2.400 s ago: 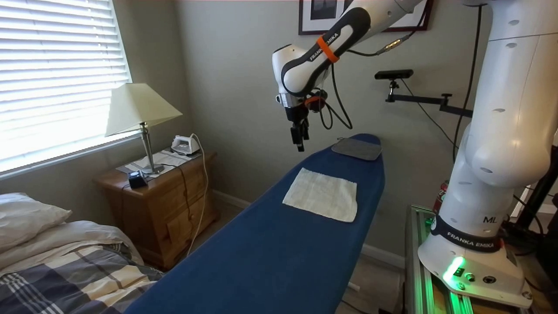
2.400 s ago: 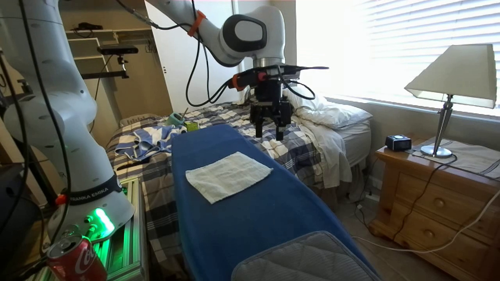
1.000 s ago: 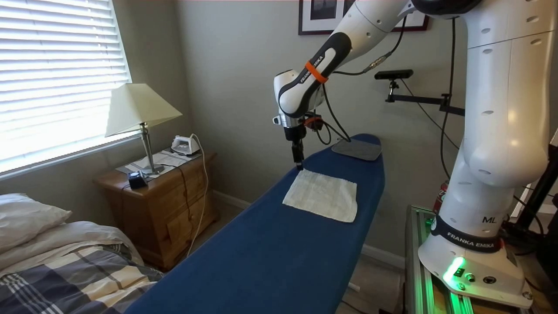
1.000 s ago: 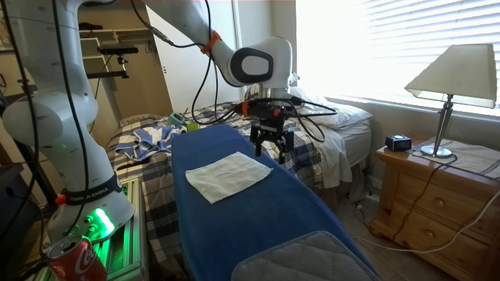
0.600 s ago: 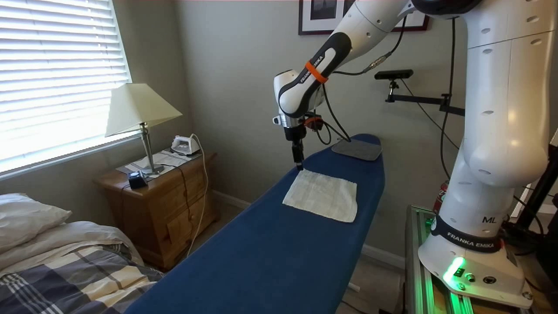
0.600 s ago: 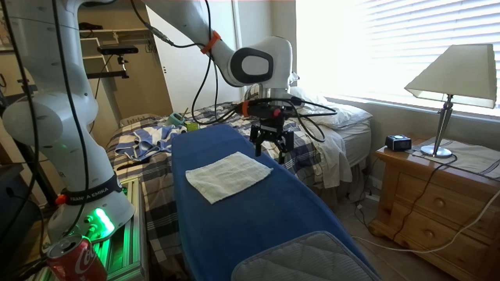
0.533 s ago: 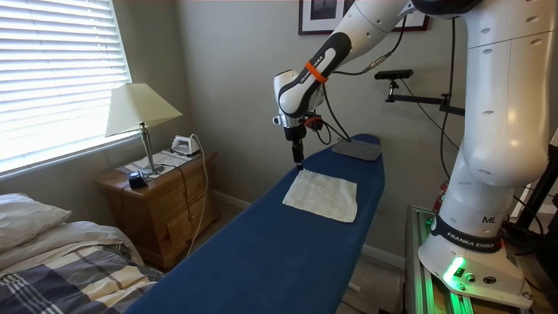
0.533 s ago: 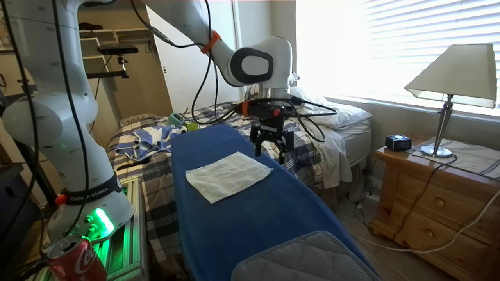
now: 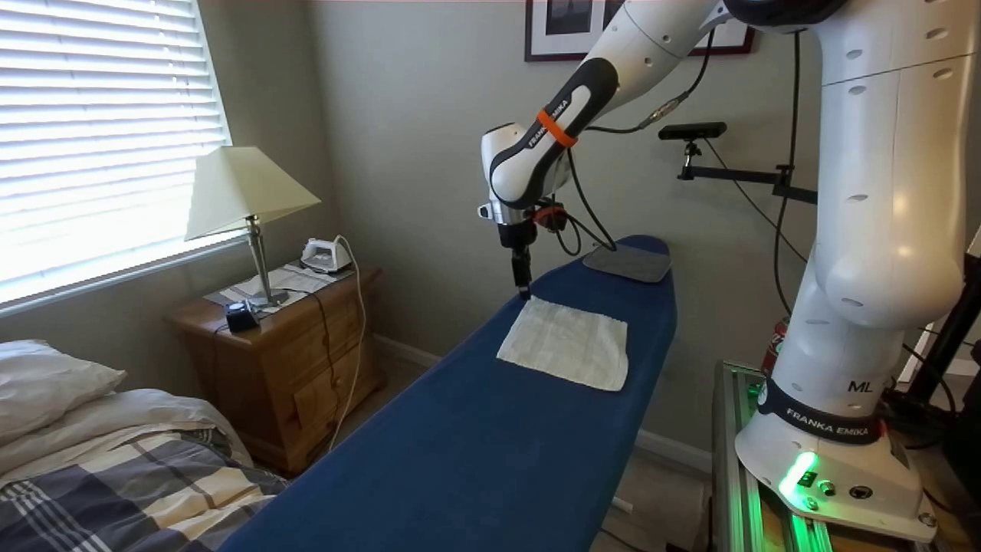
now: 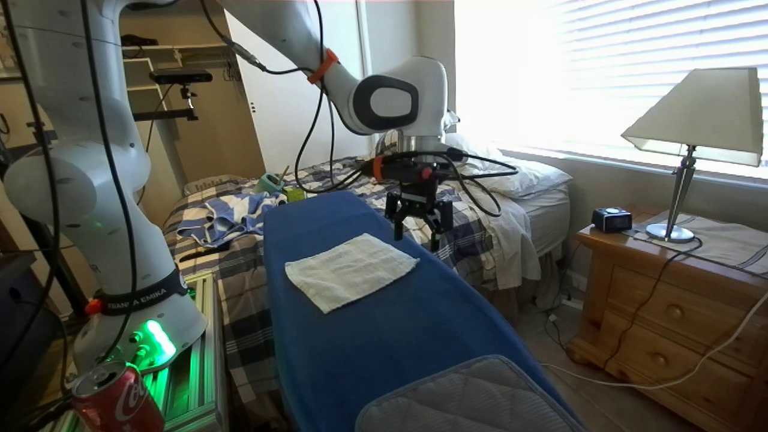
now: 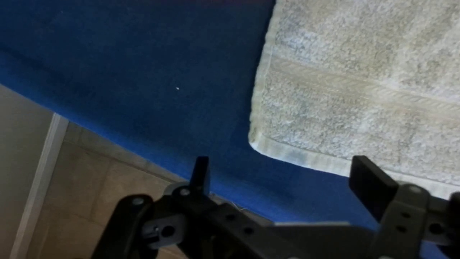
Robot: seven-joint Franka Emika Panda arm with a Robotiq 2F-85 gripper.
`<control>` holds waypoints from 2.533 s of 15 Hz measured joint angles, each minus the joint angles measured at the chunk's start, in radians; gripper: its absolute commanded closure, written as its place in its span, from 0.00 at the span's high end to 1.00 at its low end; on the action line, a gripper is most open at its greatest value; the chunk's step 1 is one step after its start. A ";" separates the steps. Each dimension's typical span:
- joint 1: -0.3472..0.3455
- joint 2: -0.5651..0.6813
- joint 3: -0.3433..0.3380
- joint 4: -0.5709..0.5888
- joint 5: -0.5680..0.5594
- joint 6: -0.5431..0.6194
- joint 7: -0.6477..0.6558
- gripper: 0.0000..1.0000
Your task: Fold the light blue cloth into a triangular shape
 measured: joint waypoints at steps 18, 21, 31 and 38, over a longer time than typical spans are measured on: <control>-0.009 0.001 0.003 -0.053 -0.001 0.066 -0.070 0.21; -0.009 0.002 0.002 -0.058 -0.003 0.066 -0.070 0.06; 0.005 -0.012 0.006 -0.063 -0.035 0.014 -0.054 0.04; 0.057 -0.085 0.056 -0.102 -0.043 -0.125 -0.046 0.04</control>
